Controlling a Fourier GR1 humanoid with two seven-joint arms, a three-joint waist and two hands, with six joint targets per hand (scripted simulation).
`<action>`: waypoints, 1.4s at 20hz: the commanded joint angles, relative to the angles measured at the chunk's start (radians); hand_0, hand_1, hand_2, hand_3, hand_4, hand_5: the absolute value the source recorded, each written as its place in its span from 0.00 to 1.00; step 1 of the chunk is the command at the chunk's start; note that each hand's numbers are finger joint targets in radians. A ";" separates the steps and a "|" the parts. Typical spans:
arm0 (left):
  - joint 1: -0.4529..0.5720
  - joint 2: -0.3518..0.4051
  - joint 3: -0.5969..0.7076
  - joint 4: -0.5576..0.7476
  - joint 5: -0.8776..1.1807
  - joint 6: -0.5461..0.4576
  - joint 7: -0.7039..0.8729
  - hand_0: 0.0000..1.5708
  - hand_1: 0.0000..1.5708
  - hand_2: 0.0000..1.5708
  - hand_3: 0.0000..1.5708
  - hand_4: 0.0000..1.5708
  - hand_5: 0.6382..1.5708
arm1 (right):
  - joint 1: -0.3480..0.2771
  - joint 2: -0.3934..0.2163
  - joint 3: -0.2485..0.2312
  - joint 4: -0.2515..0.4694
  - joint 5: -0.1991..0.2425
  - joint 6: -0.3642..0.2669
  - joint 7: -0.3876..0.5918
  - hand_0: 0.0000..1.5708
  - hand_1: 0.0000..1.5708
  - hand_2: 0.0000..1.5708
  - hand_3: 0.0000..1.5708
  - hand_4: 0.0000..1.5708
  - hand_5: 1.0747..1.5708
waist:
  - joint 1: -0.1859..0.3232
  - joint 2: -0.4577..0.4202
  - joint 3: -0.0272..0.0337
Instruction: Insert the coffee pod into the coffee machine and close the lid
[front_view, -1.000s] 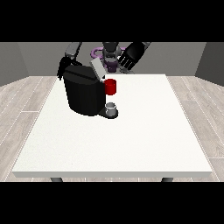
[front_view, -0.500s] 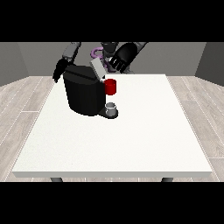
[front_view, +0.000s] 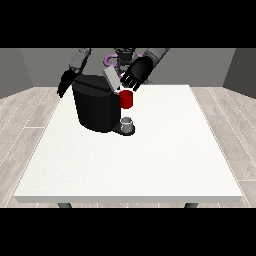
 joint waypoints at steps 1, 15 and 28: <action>-0.017 -0.005 0.001 0.016 -0.006 0.017 -0.009 0.76 0.76 0.80 0.78 0.30 1.00 | -0.024 0.011 0.008 -0.004 0.009 -0.014 0.013 0.00 0.00 0.00 0.00 0.14 1.00 | -0.003 0.024 -0.0001; -0.003 -0.040 -0.016 0.052 -0.032 0.061 -0.022 0.74 0.74 0.79 0.76 0.26 1.00 | 0.011 0.063 0.042 -0.014 0.039 -0.062 0.002 0.00 0.00 0.00 0.00 0.07 1.00 | -0.013 0.020 -0.0003; -0.052 -0.004 -0.004 0.049 -0.034 0.051 -0.038 0.75 0.75 0.76 0.74 0.22 1.00 | 0.025 0.015 -0.003 0.022 0.001 -0.015 -0.051 0.00 0.00 0.00 0.00 0.00 1.00 | -0.007 0.016 0.0002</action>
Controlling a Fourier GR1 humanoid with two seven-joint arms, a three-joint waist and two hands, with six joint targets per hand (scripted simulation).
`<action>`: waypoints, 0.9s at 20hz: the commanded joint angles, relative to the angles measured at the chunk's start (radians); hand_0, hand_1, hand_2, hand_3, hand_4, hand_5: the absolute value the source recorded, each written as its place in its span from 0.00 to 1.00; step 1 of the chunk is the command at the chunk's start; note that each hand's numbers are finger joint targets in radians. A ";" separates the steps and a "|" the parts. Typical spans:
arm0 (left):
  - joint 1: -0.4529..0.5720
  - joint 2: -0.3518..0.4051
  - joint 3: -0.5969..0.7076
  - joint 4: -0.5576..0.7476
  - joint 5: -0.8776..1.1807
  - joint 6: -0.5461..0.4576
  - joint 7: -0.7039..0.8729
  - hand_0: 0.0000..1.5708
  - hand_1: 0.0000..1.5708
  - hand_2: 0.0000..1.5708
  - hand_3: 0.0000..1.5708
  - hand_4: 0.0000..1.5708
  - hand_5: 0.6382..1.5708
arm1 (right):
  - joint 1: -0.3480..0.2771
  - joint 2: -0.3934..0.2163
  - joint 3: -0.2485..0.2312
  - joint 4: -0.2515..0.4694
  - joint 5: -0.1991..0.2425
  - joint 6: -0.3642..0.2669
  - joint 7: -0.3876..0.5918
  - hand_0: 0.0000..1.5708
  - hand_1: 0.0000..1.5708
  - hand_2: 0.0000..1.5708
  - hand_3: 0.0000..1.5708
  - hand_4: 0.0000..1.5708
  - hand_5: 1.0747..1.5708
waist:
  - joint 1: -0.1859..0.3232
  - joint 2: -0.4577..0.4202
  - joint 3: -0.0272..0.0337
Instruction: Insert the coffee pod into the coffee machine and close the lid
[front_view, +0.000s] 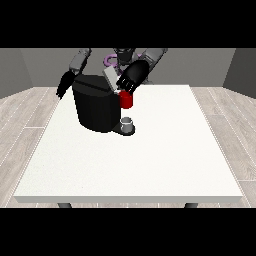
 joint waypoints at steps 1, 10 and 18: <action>0.021 -0.009 -0.010 -0.016 -0.024 0.067 -0.009 0.79 0.79 0.80 0.76 0.18 1.00 | 0.034 -0.026 -0.006 0.005 -0.005 0.028 -0.036 0.00 0.00 0.00 0.00 0.09 1.00 | -0.010 0.002 0.0006; 0.024 0.017 -0.082 -0.006 -0.105 0.078 -0.068 0.74 0.74 0.75 0.67 0.00 1.00 | -0.061 -0.029 -0.038 0.004 -0.017 -0.003 0.043 0.00 0.00 0.00 0.00 0.00 1.00 | 0.018 0.037 0.0005; -0.001 0.042 -0.019 0.008 -0.076 0.134 -0.100 0.72 0.72 0.72 0.61 0.00 1.00 | -0.034 -0.038 -0.035 -0.014 -0.031 0.028 -0.023 0.00 0.00 0.00 0.00 0.05 1.00 | -0.022 0.079 0.0007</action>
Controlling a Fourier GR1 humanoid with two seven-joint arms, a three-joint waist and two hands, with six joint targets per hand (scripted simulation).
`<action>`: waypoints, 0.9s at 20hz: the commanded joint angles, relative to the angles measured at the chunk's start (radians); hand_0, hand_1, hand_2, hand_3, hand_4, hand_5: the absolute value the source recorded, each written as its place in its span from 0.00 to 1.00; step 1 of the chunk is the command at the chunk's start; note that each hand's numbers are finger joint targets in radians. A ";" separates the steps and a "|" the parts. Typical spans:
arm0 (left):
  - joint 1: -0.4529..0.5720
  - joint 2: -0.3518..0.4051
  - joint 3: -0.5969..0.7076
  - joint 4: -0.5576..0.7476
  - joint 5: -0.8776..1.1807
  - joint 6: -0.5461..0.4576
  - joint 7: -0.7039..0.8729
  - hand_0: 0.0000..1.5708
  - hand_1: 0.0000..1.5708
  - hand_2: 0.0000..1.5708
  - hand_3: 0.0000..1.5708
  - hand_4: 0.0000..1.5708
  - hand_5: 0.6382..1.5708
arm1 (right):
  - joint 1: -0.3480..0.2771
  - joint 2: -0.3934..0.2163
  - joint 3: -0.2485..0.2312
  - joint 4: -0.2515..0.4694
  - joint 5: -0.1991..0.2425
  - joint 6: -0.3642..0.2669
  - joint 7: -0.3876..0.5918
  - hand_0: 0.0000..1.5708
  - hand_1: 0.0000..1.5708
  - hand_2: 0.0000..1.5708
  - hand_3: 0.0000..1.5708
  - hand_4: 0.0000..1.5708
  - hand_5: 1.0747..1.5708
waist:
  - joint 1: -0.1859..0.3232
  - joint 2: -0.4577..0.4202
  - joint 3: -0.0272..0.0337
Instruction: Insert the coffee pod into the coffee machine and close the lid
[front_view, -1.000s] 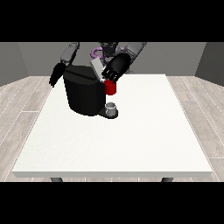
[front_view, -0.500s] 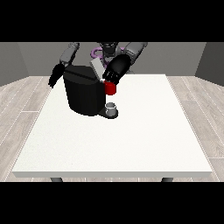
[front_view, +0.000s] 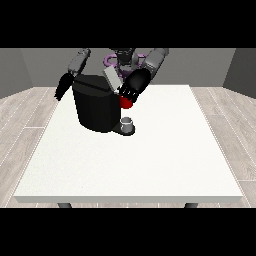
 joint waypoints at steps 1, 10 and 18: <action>-0.006 -0.002 0.010 -0.004 0.006 0.017 -0.033 0.73 0.73 0.73 0.61 0.00 1.00 | -0.003 -0.010 -0.022 0.017 0.002 -0.019 -0.022 0.00 0.00 0.00 0.00 0.00 1.00 | 0.012 0.016 -0.0007; -0.022 -0.009 0.022 0.021 -0.009 0.086 -0.045 0.81 0.81 0.79 0.62 0.00 1.00 | -0.024 0.014 0.049 -0.024 0.051 -0.018 0.063 0.00 0.00 0.00 0.00 0.14 1.00 | -0.038 0.029 -0.0012; -0.040 0.057 -0.004 0.005 -0.044 0.050 -0.112 0.52 0.52 0.58 0.42 0.00 1.00 | -0.028 0.013 0.016 0.008 0.044 -0.045 0.040 0.00 0.00 0.00 0.00 0.13 1.00 | 0.003 0.022 -0.0007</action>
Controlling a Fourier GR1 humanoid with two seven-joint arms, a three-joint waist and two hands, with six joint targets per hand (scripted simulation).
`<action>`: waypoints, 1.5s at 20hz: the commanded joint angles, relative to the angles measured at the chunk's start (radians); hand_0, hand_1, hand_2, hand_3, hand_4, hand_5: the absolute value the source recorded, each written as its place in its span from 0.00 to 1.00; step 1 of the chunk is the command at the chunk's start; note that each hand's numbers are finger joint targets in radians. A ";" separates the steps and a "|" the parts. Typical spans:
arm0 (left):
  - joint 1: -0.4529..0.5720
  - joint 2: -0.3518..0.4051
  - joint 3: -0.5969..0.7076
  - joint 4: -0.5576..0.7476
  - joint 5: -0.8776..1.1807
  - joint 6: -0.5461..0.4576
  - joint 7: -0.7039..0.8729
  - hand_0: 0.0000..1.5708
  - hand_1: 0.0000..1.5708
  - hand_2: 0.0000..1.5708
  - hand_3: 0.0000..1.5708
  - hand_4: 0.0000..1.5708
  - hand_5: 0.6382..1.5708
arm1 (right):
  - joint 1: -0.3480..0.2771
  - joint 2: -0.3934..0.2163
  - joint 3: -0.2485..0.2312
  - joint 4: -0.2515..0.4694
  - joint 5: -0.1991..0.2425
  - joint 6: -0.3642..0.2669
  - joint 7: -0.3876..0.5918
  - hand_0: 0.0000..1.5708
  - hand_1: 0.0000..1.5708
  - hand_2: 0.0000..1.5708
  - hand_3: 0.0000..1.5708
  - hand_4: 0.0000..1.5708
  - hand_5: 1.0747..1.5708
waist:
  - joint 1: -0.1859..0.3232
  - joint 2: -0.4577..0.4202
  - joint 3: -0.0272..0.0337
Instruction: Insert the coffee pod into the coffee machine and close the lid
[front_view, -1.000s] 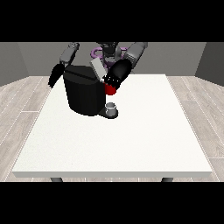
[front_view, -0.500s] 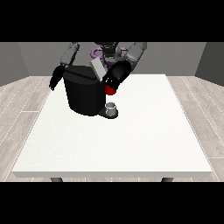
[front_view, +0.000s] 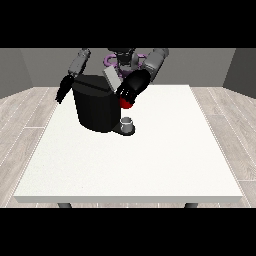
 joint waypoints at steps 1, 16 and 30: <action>-0.005 0.046 -0.004 0.008 -0.030 0.058 -0.054 0.47 0.47 0.55 0.42 0.00 1.00 | -0.024 0.021 0.020 -0.036 0.035 -0.046 0.036 0.00 0.00 0.00 0.00 0.13 1.00 | 0.001 0.025 -0.0010; 0.056 -0.042 -0.018 0.024 -0.053 0.057 0.021 0.00 0.00 0.19 0.13 0.00 1.00 | 0.032 0.012 -0.003 0.018 -0.022 0.022 0.002 0.00 0.00 0.00 0.00 0.00 1.00 | 0.042 -0.083 -0.0003; 0.374 -0.337 0.185 -0.003 0.269 0.017 -0.043 0.00 0.00 0.00 0.00 0.24 1.00 | 0.320 0.008 -0.044 0.091 -0.057 0.032 -0.085 0.00 0.00 0.00 0.00 0.00 1.00 | 0.260 -0.452 -0.0025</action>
